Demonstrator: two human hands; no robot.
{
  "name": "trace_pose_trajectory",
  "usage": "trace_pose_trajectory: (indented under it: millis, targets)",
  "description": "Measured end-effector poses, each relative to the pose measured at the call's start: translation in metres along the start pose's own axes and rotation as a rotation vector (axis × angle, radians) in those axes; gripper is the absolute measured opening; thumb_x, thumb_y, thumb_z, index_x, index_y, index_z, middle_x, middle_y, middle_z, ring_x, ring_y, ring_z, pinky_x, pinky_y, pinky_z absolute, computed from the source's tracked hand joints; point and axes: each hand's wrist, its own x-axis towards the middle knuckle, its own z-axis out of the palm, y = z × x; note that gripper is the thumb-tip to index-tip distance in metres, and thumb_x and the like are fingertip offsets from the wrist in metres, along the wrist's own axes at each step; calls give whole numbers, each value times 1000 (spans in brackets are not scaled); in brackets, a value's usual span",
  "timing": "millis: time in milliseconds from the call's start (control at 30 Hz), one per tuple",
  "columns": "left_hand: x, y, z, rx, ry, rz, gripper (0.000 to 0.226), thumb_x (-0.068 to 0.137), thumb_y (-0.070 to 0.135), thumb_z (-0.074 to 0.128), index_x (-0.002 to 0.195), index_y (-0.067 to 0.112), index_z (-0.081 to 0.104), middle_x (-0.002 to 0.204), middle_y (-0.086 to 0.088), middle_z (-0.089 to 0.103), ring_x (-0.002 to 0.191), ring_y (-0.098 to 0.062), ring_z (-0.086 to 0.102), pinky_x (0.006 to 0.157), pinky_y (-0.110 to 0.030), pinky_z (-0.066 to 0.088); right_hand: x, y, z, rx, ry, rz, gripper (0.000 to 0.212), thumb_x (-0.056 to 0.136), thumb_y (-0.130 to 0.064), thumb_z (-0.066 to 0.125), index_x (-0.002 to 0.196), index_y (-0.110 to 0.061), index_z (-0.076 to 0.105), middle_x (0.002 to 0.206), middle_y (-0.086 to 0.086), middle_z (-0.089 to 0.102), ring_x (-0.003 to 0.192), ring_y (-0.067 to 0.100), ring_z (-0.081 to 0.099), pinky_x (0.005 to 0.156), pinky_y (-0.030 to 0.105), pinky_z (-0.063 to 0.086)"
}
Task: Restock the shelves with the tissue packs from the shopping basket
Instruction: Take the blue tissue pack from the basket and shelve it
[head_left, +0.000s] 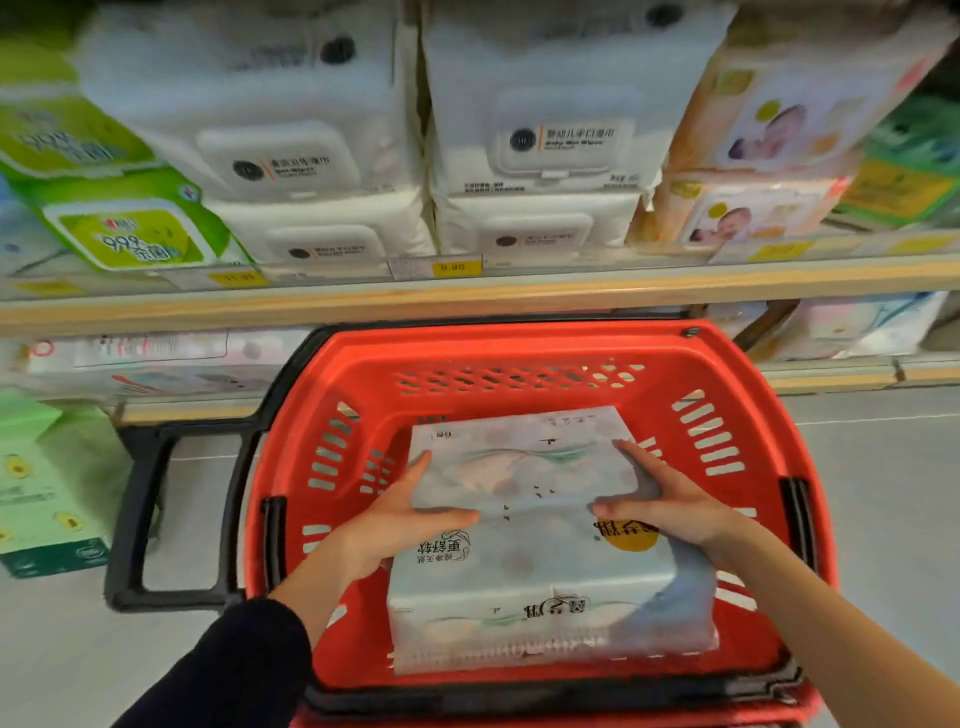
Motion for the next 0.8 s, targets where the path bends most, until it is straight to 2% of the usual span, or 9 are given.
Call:
trace_pose_trajectory:
  millis: [67, 167, 333, 400, 500, 600, 667, 733, 800]
  targets:
    - [-31, 21, -5, -14, 21, 36, 101, 70, 38, 77, 147, 34, 12, 153, 7, 23, 137, -9, 26, 97, -18, 26, -31, -25, 1, -2, 16, -8, 107, 50, -25, 86, 140, -33, 28, 135, 0, 48, 104, 9, 58, 70, 17, 47]
    - [-85, 50, -14, -77, 42, 75, 105, 64, 38, 81, 145, 39, 13, 149, 13, 24, 130, -3, 30, 104, -22, 30, -86, -62, 5, -25, 75, -93, 102, 54, -26, 84, 138, -38, 28, 139, -15, 29, 117, 10, 45, 84, 21, 46]
    - [-194, 109, -25, -99, 90, 202, 125, 35, 62, 82, 140, 50, 15, 142, 25, 22, 134, -2, 26, 111, -30, 28, -185, -126, 13, -9, 111, -255, 88, 64, -5, 78, 134, -34, 31, 123, -27, 37, 93, -15, 51, 63, 6, 47]
    - [-237, 136, -36, -96, 137, 256, 122, 34, 62, 84, 136, 55, 17, 141, 21, 29, 130, -4, 32, 110, -34, 32, -222, -159, 18, -37, 118, -339, 92, 61, -10, 81, 135, -33, 31, 134, -23, 33, 95, -27, 46, 66, 5, 46]
    - [-302, 181, -57, -39, 215, 363, 119, 30, 70, 79, 130, 59, 17, 144, 14, 36, 130, -9, 40, 109, -35, 34, -281, -215, 29, -112, 160, -463, 98, 53, -33, 86, 132, -46, 30, 141, -26, 25, 128, -5, 30, 88, 18, 48]
    - [-365, 227, -79, -2, 297, 501, 120, 41, 65, 79, 140, 46, 14, 143, 20, 26, 132, -2, 28, 104, -20, 28, -338, -270, 37, -224, 244, -592, 101, 46, -54, 83, 129, -57, 26, 140, -25, 30, 131, 7, 33, 105, 40, 38]
    - [-404, 254, -91, 30, 348, 597, 112, 47, 61, 79, 138, 51, 14, 137, 32, 21, 133, 1, 23, 100, -17, 26, -376, -303, 44, -266, 272, -683, 104, 48, -58, 79, 134, -54, 21, 136, -34, 26, 131, 4, 31, 105, 35, 36]
    - [-443, 278, -102, 63, 400, 701, 110, 37, 74, 75, 126, 68, 10, 130, 42, 15, 135, 2, 21, 101, -16, 26, -414, -332, 52, -285, 293, -767, 103, 49, -58, 78, 134, -53, 19, 131, -42, 19, 131, 1, 26, 105, 31, 34]
    - [-480, 300, -115, 111, 467, 738, 107, 34, 78, 71, 120, 75, 7, 131, 41, 19, 133, 2, 26, 100, -17, 30, -453, -359, 60, -318, 341, -844, 104, 45, -65, 76, 133, -54, 20, 137, -38, 21, 132, 1, 27, 107, 33, 33]
